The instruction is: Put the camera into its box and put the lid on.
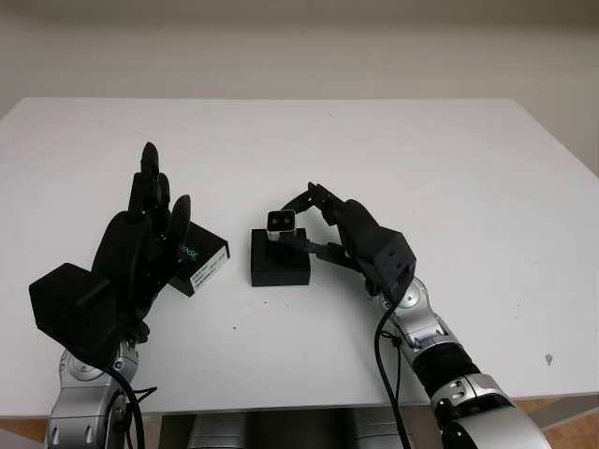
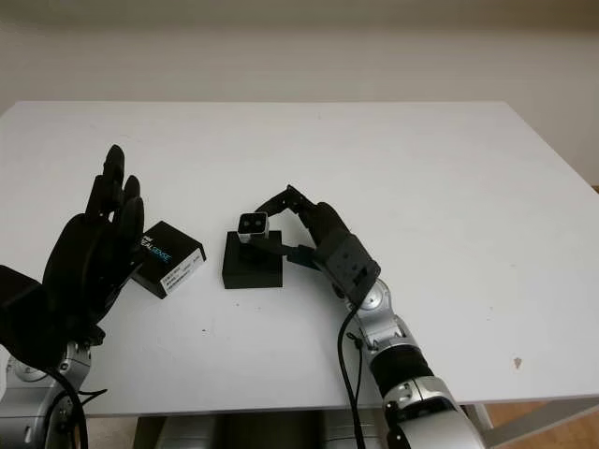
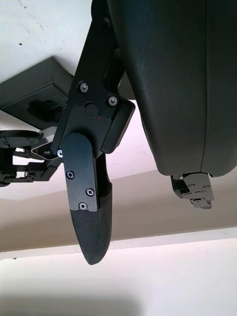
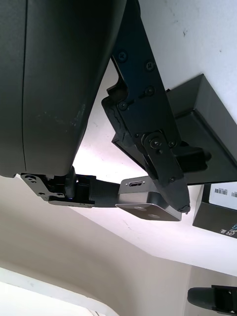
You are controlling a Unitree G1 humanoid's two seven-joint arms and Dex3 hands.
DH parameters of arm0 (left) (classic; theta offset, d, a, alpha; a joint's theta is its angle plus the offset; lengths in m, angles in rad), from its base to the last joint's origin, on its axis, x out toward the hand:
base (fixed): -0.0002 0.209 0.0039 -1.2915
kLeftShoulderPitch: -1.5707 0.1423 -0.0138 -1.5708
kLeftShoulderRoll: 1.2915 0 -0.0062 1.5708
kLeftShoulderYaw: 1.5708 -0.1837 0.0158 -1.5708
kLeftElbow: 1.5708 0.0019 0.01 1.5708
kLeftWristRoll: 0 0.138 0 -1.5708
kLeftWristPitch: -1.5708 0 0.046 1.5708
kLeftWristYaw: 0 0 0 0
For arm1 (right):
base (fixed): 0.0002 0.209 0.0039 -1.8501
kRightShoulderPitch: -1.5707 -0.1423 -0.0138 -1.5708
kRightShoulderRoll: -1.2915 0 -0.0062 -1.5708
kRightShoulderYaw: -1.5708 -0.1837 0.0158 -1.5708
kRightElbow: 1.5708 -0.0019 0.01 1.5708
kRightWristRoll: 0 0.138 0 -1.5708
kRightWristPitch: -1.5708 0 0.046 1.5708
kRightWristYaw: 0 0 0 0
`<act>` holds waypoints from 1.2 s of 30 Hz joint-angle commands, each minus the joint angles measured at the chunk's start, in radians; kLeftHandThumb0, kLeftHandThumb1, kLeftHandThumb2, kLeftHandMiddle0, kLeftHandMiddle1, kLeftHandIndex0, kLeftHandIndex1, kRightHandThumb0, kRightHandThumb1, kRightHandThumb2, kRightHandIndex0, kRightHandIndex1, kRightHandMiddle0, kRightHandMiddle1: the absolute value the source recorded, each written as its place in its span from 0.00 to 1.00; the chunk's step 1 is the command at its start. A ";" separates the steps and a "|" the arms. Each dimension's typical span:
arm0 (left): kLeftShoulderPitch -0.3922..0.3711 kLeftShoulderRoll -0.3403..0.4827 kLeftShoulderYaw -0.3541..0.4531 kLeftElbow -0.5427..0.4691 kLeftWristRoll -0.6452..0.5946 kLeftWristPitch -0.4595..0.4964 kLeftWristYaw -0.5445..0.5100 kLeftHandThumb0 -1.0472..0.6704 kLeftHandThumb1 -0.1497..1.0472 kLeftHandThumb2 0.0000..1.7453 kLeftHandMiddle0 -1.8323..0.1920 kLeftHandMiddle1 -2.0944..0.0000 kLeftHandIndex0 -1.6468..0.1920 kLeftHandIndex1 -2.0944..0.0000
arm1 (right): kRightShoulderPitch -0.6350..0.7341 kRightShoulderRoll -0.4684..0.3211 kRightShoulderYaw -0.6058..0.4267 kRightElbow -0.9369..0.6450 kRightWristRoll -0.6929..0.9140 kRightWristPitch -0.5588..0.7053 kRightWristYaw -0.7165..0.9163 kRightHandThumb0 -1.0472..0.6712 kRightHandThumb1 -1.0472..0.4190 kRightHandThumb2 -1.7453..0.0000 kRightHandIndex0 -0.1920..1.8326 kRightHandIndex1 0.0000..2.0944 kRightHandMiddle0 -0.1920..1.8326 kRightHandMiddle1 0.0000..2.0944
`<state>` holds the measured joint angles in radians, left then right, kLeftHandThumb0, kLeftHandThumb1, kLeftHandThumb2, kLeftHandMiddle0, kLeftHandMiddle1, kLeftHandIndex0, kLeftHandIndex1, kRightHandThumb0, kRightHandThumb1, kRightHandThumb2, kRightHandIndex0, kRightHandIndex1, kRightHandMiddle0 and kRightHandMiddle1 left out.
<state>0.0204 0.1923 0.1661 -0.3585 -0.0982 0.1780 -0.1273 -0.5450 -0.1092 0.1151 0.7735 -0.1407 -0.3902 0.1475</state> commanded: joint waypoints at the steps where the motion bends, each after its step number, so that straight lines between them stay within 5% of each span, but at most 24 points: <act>1: 0.008 0.004 0.002 -0.014 -0.002 -0.004 -0.001 0.12 1.00 0.31 1.00 1.00 1.00 1.00 | 0.004 -0.015 0.003 -0.023 -0.006 0.002 0.008 0.31 0.00 0.92 0.11 0.03 0.25 0.76; 36: 0.003 0.003 0.001 -0.010 -0.001 0.001 -0.001 0.12 1.00 0.31 1.00 1.00 1.00 1.00 | 0.011 -0.006 0.020 0.009 -0.026 0.012 0.041 0.30 0.00 0.92 0.11 0.03 0.26 0.74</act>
<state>0.0225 0.1920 0.1652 -0.3605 -0.0962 0.1883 -0.1274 -0.5224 -0.1210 0.1372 0.7786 -0.1714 -0.3764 0.1942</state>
